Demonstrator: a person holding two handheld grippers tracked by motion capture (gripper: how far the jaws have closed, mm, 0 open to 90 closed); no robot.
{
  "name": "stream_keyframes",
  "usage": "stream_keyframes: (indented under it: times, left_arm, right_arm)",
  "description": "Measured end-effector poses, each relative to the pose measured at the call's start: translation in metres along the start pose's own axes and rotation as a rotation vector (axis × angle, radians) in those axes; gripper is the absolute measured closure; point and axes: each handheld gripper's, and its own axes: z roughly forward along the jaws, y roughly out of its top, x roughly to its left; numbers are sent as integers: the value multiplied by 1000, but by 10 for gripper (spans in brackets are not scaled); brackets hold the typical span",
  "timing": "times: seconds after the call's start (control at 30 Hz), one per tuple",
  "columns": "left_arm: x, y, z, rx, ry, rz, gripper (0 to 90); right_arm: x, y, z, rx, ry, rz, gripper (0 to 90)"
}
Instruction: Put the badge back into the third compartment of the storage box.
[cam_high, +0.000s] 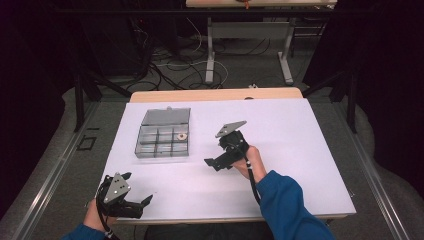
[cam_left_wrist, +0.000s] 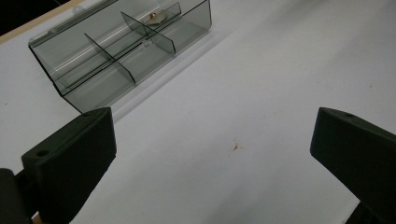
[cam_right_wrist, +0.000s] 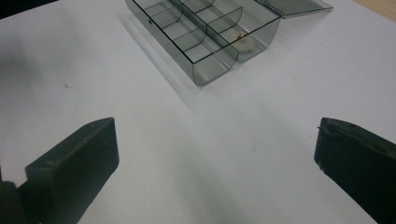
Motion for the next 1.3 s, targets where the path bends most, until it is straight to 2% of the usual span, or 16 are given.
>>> stream_keyframes:
  times: [0.07,0.1,0.43,0.73,0.77,1.3]
  left_arm:
    - [0,0,0,-1,-2,-1,3]
    - [0,0,0,0,0,0,3]
    - [0,0,0,0,-1,-2,3]
    - [0,0,0,-1,0,-2,3]
    - [0,0,0,0,1,-1,3]
    - [0,0,0,1,5,2,3]
  right_arm:
    - [0,-5,-9,9,-7,-2,0]
    - [1,-7,-11,-13,-15,7,0]
    - [6,-31,-47,-32,-52,4,0]
    - [10,-52,-65,-24,-83,-3,0]
    - [11,-54,-68,-11,-86,2,0]
    - [6,-103,-102,-28,-166,42,0]
